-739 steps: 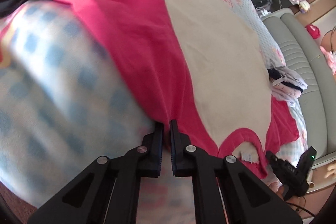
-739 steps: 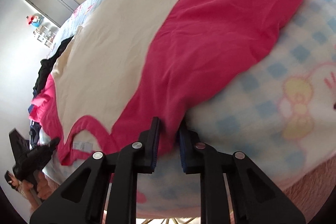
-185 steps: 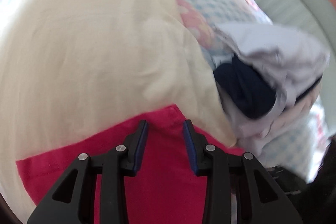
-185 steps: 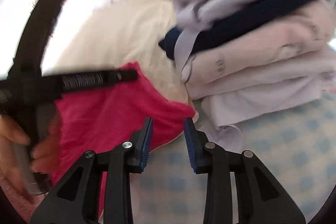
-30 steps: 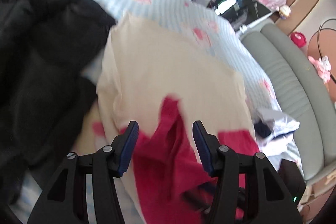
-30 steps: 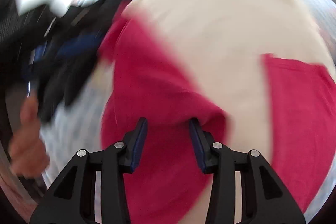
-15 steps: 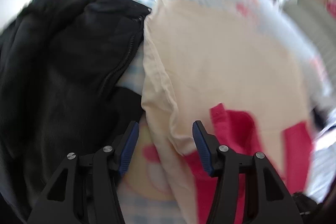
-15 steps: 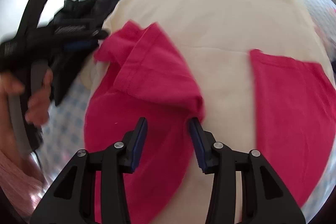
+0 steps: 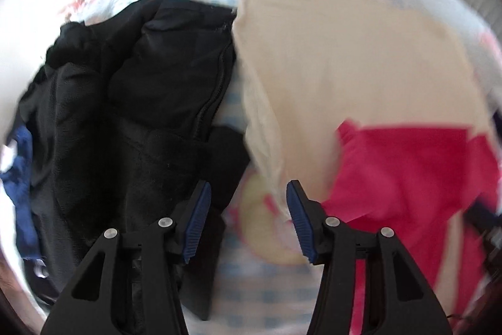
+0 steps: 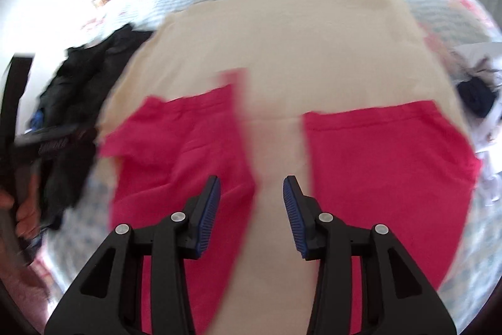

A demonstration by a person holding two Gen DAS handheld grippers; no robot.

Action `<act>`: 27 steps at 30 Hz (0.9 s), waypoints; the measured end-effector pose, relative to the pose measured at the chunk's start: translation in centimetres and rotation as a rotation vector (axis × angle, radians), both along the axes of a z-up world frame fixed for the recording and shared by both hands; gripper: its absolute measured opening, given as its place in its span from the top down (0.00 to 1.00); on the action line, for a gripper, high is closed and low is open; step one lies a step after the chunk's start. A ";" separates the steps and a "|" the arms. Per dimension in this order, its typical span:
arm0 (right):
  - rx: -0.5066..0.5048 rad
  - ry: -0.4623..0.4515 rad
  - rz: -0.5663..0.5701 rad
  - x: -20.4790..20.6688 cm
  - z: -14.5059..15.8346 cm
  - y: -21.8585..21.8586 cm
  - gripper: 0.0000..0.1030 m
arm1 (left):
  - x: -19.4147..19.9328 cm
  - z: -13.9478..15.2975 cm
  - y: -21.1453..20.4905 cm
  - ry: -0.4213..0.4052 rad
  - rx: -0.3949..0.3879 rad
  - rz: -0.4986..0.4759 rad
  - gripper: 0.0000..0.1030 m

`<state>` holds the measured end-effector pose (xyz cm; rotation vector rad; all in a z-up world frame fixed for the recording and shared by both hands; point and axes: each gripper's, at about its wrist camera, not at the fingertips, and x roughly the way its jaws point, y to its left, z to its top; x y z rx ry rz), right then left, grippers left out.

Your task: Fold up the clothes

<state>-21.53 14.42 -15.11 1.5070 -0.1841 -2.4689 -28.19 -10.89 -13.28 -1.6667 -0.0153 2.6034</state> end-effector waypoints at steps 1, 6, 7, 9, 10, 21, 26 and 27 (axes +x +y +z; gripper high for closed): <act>-0.009 -0.011 0.018 0.3 -0.1 -0.6 0.59 | -0.4 -0.2 0.3 -0.005 0.040 -0.010 0.50; -0.010 -0.054 0.101 2.7 -1.0 -3.4 0.59 | -1.7 -4.3 2.7 -0.114 -0.164 -0.065 0.51; -0.018 -0.067 0.110 3.3 -1.1 -3.5 0.59 | -1.5 -4.8 2.4 -0.125 -0.195 -0.071 0.53; -0.011 -0.087 0.123 4.3 -1.4 -3.4 0.59 | -0.6 -4.5 1.0 -0.120 -0.240 -0.073 0.53; 0.002 -0.093 0.119 4.7 -1.6 -3.1 0.59 | -0.2 -4.2 0.2 -0.117 -0.264 -0.068 0.53; -0.080 -0.170 0.159 8.6 -2.5 -2.9 0.56 | 5.1 0.5 -3.0 0.089 0.087 -0.044 0.55; -0.067 -0.199 0.211 9.1 -4.0 -4.9 0.51 | 5.2 -2.5 -1.3 0.054 0.035 -0.118 0.55; -0.060 -0.199 0.223 9.2 -4.3 -5.3 0.51 | 4.8 -3.3 -1.5 0.034 -0.005 -0.096 0.55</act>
